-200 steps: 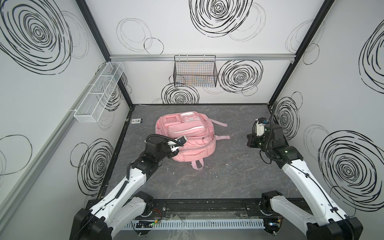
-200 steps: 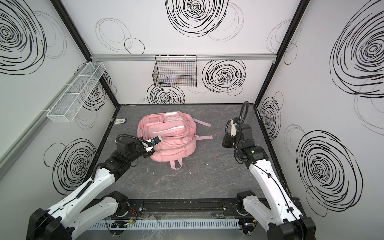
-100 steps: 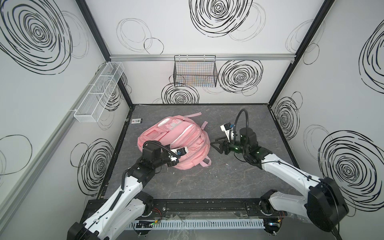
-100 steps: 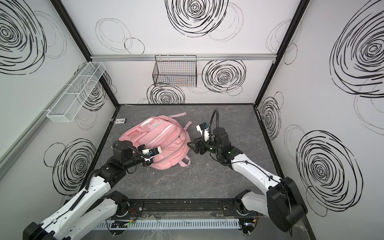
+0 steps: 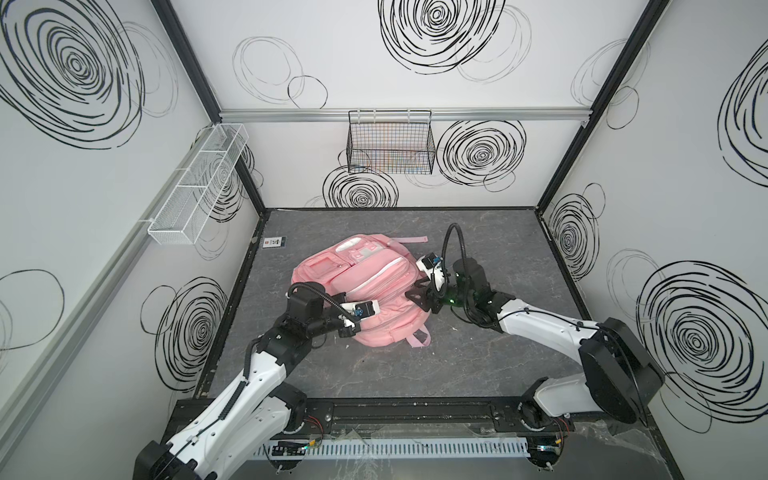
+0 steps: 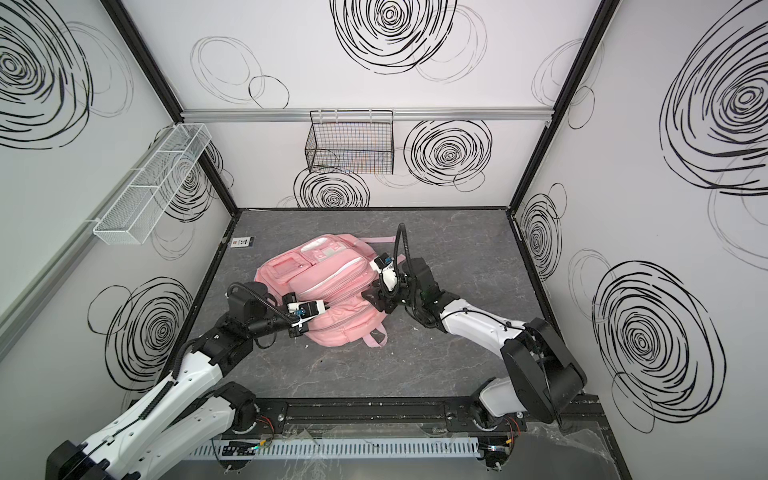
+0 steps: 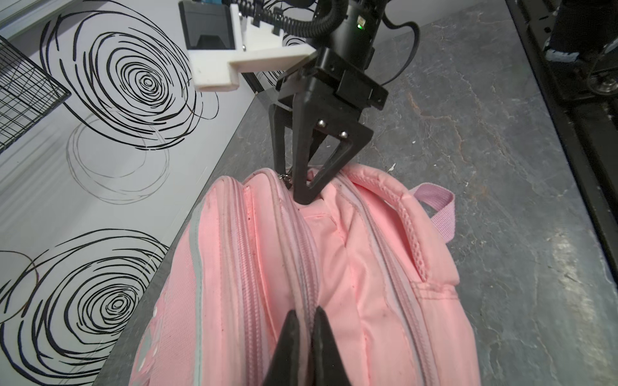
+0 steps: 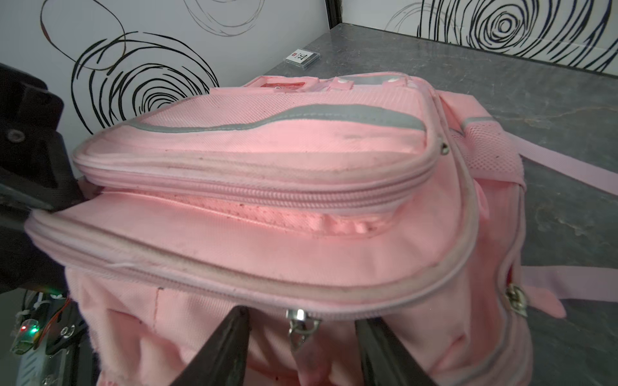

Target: Pack the student bag

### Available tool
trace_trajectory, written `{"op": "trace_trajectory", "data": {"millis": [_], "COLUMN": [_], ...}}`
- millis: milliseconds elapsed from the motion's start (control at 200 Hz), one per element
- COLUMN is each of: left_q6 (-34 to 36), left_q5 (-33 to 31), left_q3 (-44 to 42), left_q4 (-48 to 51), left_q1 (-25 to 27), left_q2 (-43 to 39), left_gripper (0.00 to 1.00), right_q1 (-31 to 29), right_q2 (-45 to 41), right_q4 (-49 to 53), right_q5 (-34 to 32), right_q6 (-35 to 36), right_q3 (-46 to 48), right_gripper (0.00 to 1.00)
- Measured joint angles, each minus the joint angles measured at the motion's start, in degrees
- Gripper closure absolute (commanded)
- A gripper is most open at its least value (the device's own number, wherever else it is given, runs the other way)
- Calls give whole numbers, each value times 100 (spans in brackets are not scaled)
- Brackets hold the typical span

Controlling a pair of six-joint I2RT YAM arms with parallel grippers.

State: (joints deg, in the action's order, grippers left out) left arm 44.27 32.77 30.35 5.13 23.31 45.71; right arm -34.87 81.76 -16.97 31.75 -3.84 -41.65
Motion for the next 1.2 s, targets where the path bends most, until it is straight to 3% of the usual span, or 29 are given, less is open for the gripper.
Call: {"op": "trace_trajectory", "data": {"millis": [100,265,405,415,445,475,555,655,880,1111,1201], "left_q6": [-37,-66,22,37,81,136,254,306,-81,-280,-317], "left_q5": [33,7,-400,-472,-645,-866,-1283,-1534,-1574,-1521,-1526], "left_q3": [-4,-4,-35,-39,-46,-46,133,820,2024,1860,1746], "left_q4": [0,-4,-39,-52,-74,-114,-42,431,708,1408,1543], "left_q1": [0,-2,0,7,33,68,155,457,1886,1952,1926], "left_q2": [0,-17,-175,-192,-238,-267,-249,-96,542,1187,1193], "left_gripper": [100,100,100,93,58,34,18,22,39,42,49], "right_q1": [0,-9,-9,-9,-13,-31,-140,-291,-651,-745,-754], "right_q2": [118,138,17,-2,-52,-111,-197,-199,-380,-793,-905], "right_q4": [-96,-201,98,144,273,428,951,1604,2269,2579,2638], "right_q5": [-13,26,-59,-68,-105,-155,-297,-411,-214,-11,116], "right_q6": [157,256,243,245,229,197,68,-170,-1073,-1812,-1987], "right_q3": [0,0,-131,-157,-229,-315,-592,-863,-922,-942,-942], "right_gripper": [65,100,100,100,100,100,100,100,100,100,100]}}
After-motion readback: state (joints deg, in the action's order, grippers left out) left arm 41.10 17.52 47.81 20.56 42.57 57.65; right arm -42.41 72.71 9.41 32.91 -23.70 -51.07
